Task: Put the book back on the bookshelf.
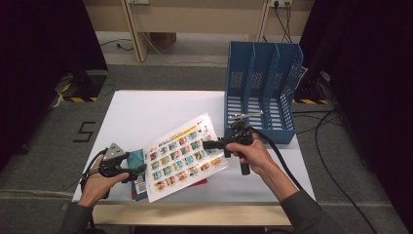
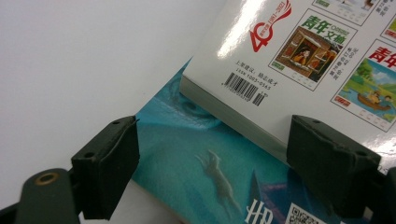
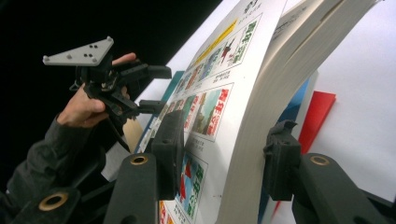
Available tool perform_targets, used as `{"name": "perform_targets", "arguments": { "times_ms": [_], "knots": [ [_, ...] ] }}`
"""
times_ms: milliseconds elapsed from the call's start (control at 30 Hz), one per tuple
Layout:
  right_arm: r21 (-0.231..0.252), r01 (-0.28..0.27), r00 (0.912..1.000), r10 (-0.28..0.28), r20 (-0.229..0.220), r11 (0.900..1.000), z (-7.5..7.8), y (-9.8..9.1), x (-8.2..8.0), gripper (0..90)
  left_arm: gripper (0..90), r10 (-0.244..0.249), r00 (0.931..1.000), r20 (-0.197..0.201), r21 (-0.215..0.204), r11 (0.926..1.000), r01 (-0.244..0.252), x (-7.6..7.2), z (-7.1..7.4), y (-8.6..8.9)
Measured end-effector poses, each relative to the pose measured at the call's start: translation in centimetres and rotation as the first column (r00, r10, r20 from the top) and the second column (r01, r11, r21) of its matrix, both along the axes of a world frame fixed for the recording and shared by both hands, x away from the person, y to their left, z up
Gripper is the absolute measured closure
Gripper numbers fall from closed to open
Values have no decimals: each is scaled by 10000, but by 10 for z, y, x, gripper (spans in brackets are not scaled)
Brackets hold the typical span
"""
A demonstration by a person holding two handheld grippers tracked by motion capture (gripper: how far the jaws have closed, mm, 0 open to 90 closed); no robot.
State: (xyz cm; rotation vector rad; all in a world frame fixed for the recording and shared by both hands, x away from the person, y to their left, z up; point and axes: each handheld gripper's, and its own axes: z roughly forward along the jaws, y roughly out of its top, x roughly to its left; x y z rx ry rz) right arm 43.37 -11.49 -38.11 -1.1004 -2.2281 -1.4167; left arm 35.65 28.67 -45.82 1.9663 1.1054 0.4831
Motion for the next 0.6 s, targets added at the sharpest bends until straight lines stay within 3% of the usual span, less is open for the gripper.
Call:
{"name": "perform_targets", "arguments": {
  "times_ms": [100, 167, 333, 500, 600],
  "knots": [
    [117, -2, 9998, 0, 187, 9999, 9, -4, 3, 610, 145, -87, 9999, -92, -778, 9969, 80, 5, -7, 2],
    [126, -31, 9998, 29, 216, 9999, 10, -4, 3, 615, 146, -161, 9998, -106, -911, 9957, 150, 6, -8, 2],
    [58, -418, 9973, 414, 612, 9991, 22, -6, -3, 639, 160, -93, 10000, -28, -796, 9968, 91, 7, -7, 3],
    [-92, -440, 9960, 446, 780, 9990, 30, -8, -4, 649, 160, 147, 9999, 4, -831, 9964, -146, 8, -7, 11],
    [-229, -280, 9950, 300, 950, 9993, 37, -17, -4, 657, 162, 889, 9960, -69, -925, 9917, -891, 10, -7, 32]
  ]
}}
